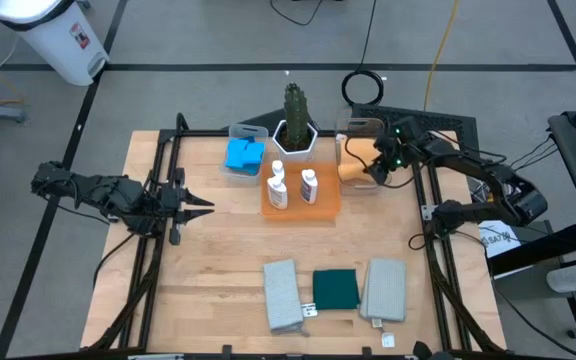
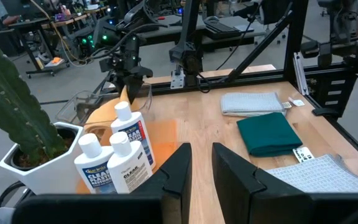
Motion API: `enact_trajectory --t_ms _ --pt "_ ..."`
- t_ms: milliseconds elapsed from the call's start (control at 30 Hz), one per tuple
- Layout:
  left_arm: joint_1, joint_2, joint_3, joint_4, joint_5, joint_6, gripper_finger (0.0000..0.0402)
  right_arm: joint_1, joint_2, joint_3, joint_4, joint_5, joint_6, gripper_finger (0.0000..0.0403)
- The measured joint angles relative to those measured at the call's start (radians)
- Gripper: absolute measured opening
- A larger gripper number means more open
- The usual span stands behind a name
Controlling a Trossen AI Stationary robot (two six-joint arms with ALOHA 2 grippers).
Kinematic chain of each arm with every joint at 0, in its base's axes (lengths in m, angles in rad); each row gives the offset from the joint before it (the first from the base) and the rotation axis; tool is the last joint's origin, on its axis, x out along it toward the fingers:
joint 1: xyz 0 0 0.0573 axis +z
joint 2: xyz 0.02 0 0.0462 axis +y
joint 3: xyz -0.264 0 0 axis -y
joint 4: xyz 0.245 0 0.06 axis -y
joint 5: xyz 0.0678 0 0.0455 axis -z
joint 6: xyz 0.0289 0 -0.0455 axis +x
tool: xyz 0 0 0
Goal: Pick & Place Kitchen Items
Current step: Put the orange microfiber towel into the transparent bin
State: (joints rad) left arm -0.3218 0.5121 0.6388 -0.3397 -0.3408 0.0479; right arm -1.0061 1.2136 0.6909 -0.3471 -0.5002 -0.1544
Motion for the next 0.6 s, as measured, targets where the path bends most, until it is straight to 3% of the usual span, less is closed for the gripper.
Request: enact_trajectory --t_ms 367,600 --pt "0.000 0.000 0.000 0.000 0.000 0.000 0.0067 0.001 -0.230 0.000 0.022 -0.057 0.091 0.0260" --pt "0.000 0.000 0.000 0.000 0.000 0.000 0.0067 0.106 -0.294 0.005 0.208 0.035 0.197 0.0250"
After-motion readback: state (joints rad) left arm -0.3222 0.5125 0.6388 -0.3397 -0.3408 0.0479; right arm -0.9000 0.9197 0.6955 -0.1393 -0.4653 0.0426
